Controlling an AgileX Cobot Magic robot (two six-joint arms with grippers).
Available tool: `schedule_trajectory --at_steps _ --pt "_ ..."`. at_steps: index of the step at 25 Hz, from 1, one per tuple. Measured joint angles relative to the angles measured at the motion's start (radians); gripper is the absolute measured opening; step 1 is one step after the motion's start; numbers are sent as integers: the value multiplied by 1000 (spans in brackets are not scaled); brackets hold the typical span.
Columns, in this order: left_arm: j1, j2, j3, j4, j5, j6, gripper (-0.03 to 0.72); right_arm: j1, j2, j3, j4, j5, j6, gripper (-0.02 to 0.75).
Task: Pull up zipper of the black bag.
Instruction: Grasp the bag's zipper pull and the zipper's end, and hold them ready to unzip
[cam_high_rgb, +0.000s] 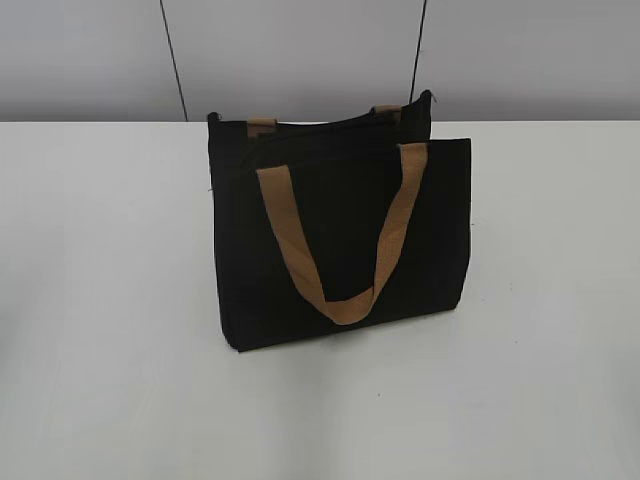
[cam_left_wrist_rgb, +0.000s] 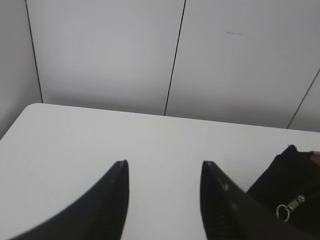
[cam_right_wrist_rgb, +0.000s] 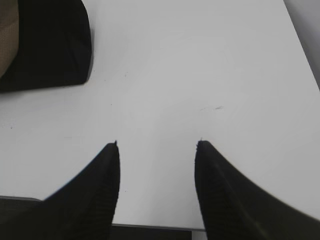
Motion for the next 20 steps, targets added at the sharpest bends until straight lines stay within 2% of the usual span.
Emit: schedule_trajectory --at_steps 4,10,16,20 --pt "-5 123 2 3 -121 1 348 0 0 0 0 0 0 382" --pt "-90 287 95 23 -469 1 336 0 0 0 0 0 0 382" --pt "-134 527 204 44 -794 1 335 0 0 0 0 0 0 382" --pt "-170 698 232 66 -985 1 335 0 0 0 0 0 0 382"
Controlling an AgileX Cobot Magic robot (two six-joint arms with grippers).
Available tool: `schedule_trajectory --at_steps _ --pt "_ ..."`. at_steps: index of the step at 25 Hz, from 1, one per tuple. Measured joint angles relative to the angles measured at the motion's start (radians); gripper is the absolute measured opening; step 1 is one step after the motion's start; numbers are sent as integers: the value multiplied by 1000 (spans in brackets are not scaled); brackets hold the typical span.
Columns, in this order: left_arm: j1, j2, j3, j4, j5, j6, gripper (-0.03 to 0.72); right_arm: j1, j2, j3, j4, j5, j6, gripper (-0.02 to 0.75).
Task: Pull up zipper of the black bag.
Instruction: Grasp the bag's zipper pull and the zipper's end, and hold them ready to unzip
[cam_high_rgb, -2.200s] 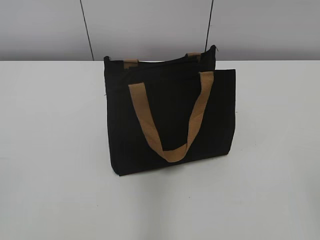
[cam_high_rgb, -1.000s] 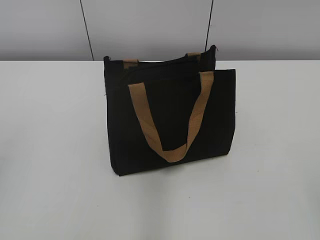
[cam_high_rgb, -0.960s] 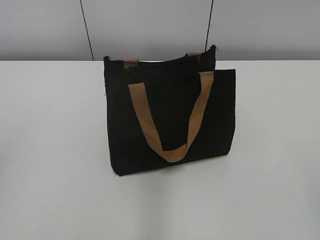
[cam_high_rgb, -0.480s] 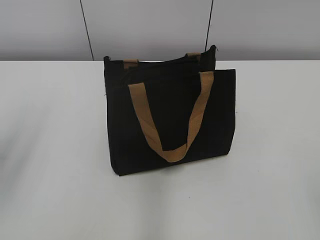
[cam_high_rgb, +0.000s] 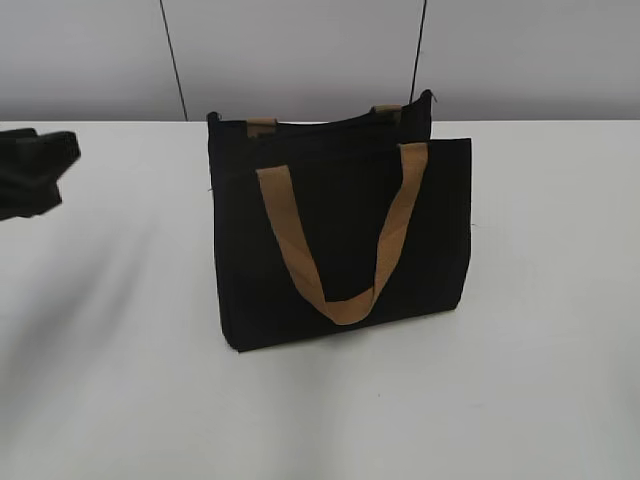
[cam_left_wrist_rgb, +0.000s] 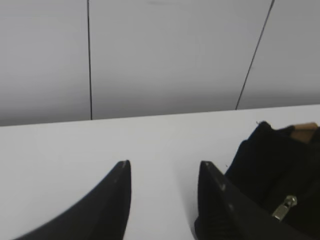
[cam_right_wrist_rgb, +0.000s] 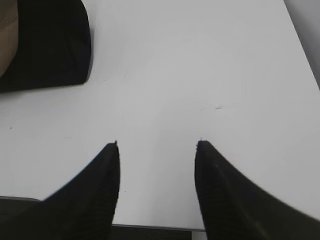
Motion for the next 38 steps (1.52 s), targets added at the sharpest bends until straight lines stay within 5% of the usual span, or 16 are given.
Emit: schedule_trajectory --at_steps 16,26,38 --pt "-39 574 2 331 -457 -64 335 0 0 0 0 0 0 382" --pt "-39 671 -107 519 -378 -46 335 0 0 0 0 0 0 382" --pt "-39 745 -186 516 -378 -45 335 0 0 0 0 0 0 382"
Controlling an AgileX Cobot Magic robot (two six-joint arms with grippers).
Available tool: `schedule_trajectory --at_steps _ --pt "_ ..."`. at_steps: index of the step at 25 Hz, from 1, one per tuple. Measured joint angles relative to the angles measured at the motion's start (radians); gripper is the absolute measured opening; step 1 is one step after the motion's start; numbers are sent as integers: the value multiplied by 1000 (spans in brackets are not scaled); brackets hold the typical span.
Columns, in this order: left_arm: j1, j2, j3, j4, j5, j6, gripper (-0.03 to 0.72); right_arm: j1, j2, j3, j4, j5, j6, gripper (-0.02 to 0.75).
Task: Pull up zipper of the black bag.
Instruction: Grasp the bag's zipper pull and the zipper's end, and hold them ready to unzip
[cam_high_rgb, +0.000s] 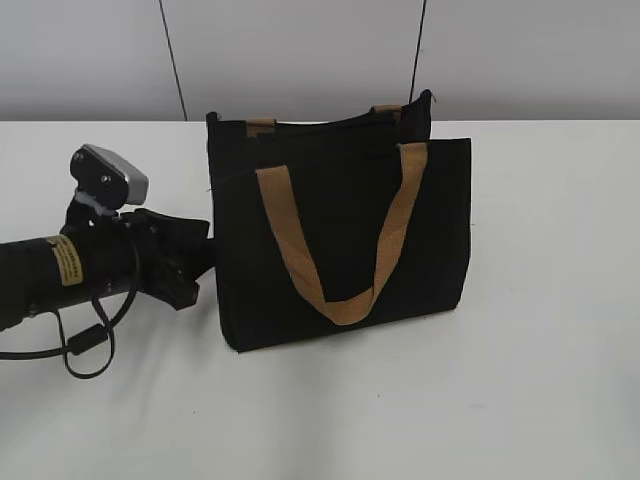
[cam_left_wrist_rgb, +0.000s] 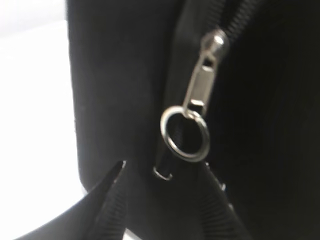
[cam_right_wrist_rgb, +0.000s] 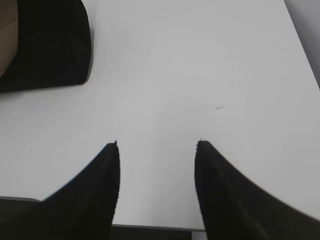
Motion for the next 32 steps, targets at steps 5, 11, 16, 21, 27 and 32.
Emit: schedule_trajectory --at_steps 5,11,16,21,27,32 --pt "0 23 -14 -19 -23 0 335 0 0 0 0 0 0 382" --pt "0 68 -14 -20 -80 0 335 0 0 0 0 0 0 379" --pt "0 69 -14 -22 -106 0 335 0 0 0 0 0 0 379" --pt "0 99 -14 -27 -121 0 335 0 0 0 0 0 0 379" --pt "0 139 -43 -29 -158 0 314 0 0 0 0 0 0 379" --pt "0 140 -53 -29 -161 0 258 0 0 0 0 0 0 379"
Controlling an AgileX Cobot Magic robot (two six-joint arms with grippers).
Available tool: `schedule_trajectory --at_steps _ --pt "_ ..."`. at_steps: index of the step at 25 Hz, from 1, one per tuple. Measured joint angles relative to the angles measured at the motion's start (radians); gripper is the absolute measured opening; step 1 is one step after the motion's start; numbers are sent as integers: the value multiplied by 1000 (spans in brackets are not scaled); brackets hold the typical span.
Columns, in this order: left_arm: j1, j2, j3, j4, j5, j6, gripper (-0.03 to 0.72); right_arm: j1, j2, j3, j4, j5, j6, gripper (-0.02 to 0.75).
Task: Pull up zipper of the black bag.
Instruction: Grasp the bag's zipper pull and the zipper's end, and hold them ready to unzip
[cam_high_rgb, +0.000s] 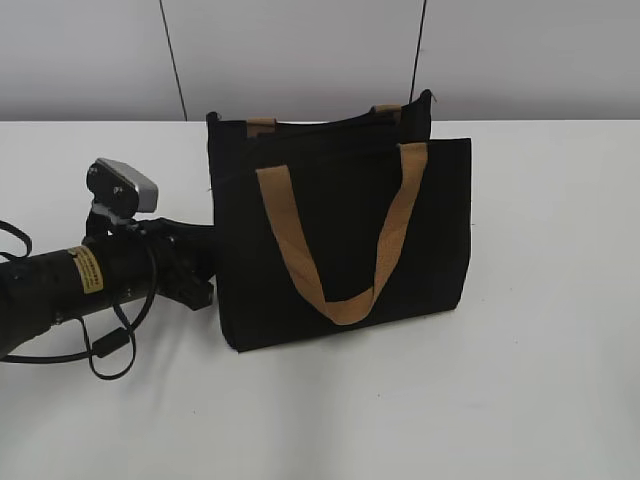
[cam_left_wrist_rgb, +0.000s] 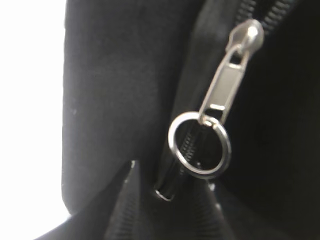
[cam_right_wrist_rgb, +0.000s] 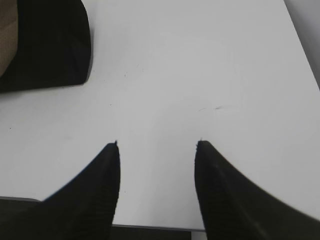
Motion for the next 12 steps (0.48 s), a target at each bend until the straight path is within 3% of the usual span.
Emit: schedule_trajectory --at_steps 7,12 --pt "0 0 0 0 44 -2 31 0 0 0 0 0 0 379" --pt "0 -35 1 0 63 -7 21 0 0 0 0 0 0 379"
